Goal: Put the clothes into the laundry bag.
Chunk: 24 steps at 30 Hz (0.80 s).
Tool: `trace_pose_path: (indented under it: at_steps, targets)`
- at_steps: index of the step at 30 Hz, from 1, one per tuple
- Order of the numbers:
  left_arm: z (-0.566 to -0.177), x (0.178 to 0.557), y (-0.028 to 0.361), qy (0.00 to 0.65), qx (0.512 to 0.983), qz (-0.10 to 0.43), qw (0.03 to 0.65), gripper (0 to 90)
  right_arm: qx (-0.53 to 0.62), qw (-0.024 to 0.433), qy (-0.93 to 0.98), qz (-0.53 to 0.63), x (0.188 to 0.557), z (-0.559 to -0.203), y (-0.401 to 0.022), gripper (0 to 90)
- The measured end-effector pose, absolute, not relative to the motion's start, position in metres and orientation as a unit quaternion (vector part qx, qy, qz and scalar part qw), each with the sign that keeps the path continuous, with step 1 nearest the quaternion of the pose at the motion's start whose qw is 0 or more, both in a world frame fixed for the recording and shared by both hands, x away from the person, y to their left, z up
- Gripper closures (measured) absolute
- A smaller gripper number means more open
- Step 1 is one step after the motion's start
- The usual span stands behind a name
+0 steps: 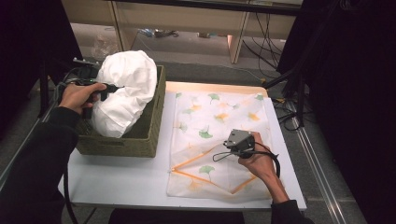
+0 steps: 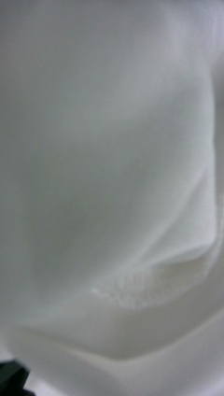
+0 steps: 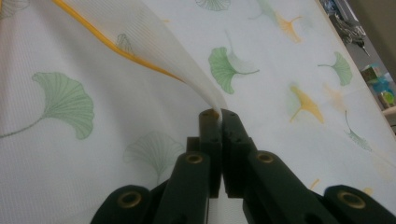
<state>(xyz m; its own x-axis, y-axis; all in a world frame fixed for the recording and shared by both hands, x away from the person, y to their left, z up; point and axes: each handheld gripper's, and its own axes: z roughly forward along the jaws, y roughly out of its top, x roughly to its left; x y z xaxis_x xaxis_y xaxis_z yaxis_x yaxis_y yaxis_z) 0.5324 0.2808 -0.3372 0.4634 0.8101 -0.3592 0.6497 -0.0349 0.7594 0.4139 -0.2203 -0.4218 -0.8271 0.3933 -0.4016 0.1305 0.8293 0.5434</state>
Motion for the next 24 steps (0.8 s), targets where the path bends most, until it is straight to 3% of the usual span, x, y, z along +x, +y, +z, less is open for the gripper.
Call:
trace_pose_path:
  at_steps: [14, 24]
  targets:
    - [-0.276, 0.46, 0.245, 0.41, 0.739, 0.041, 0.533, 57.8, 0.13, 0.263, 0.921, 0.256, 0.419, -0.422, -0.22, 89.6]
    - [-0.276, 0.414, 0.217, 0.355, 0.763, 0.007, 0.54, 57.7, 0.137, 0.261, 0.92, 0.26, 0.424, -0.422, -0.218, 89.7]
